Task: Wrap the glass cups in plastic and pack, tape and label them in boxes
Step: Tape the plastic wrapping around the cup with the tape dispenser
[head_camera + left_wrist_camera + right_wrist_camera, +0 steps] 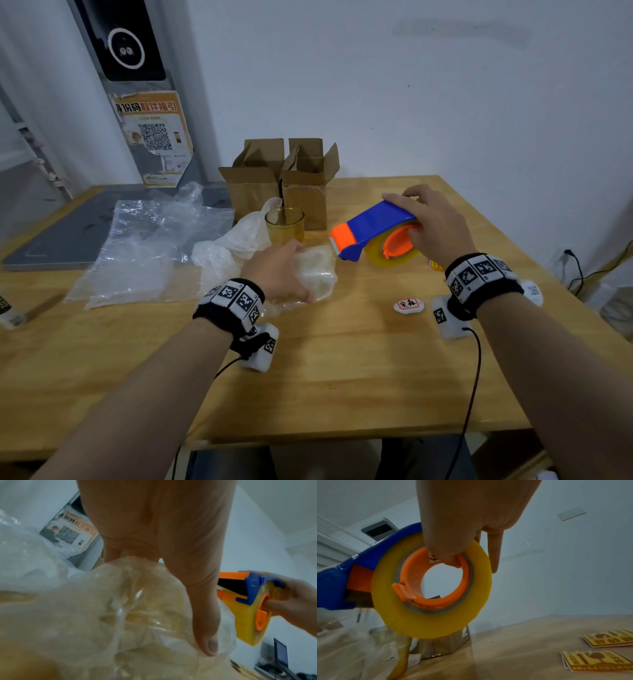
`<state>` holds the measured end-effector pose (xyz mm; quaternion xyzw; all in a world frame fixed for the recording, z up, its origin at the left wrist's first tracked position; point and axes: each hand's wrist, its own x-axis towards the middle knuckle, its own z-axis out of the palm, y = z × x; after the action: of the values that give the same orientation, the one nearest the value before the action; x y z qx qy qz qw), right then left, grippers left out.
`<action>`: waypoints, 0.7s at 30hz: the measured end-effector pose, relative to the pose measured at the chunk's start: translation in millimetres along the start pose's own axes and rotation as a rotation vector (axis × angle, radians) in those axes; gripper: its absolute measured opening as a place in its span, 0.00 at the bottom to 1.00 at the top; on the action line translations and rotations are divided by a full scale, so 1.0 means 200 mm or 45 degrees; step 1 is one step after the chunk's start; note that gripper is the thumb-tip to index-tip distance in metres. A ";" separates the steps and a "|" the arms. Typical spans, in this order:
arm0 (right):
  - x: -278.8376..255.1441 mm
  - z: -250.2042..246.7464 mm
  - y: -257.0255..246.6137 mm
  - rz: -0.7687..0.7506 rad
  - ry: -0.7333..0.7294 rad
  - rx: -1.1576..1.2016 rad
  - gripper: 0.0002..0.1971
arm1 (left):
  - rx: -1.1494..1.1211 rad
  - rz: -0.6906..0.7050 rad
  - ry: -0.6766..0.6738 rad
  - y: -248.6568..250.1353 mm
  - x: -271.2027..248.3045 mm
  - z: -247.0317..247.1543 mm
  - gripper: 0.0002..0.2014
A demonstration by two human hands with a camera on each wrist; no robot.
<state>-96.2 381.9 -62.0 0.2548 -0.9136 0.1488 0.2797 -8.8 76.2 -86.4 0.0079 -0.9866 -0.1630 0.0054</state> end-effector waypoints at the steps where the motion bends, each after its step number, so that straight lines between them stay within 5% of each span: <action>1: 0.00 0.00 0.00 0.004 0.001 0.002 0.40 | -0.054 -0.005 0.006 0.00 0.00 0.00 0.54; 12: -0.01 -0.10 0.21 0.204 0.175 0.160 0.43 | -0.536 0.012 0.009 -0.12 0.00 -0.01 0.46; 21: -0.03 -0.04 0.18 0.189 0.123 0.173 0.42 | -1.280 -0.046 0.037 -0.07 0.01 0.07 0.41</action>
<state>-109.1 417.3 -63.8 0.1971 -0.9033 0.2428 0.2937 -11.4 67.2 -103.9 0.0238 -0.7856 -0.6180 0.0194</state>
